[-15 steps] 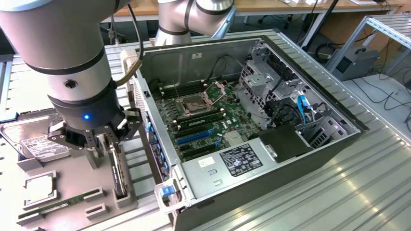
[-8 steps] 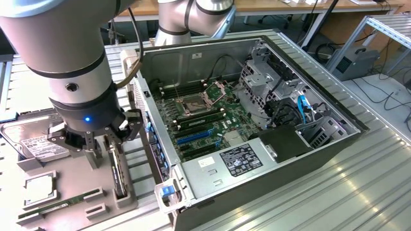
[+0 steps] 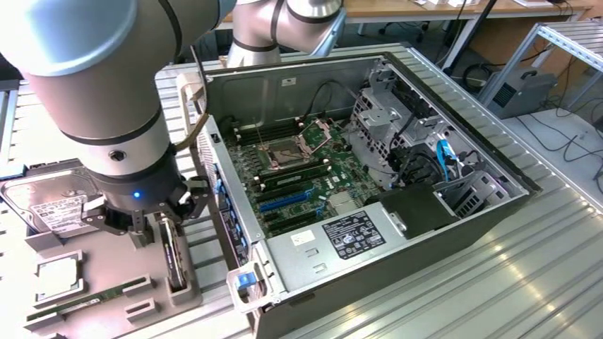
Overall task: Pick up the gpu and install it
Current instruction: 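Pick up the gpu and move the gpu toward the slot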
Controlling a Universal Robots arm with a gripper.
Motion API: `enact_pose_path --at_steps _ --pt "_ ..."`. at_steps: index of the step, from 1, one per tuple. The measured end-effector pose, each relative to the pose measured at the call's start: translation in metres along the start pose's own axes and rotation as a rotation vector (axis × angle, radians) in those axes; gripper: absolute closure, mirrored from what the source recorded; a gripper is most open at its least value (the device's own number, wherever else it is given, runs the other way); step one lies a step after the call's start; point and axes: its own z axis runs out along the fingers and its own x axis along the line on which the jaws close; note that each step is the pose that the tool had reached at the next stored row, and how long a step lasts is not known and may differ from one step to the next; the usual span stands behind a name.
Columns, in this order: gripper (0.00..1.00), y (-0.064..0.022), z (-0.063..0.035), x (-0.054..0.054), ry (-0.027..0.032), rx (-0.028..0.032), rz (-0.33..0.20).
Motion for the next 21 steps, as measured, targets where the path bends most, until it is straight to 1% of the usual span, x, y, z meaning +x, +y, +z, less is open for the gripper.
enact_pose_path --at_steps 1,2,4,6,8,21 --pt "0.56 -0.0003 0.0060 0.000 -0.0001 -0.0001 0.000" --pt "0.56 -0.0004 0.0098 0.000 -0.0001 0.0000 0.000" --pt "0.56 -0.0006 0.0128 0.000 -0.0001 0.0000 0.000" --pt "0.56 -0.0006 0.0132 0.000 0.0002 0.0005 0.000" --pt "0.56 -0.0008 0.0176 0.000 -0.0001 0.0002 0.000" --pt "0.56 -0.0008 0.0183 0.000 0.0000 0.0004 0.000"
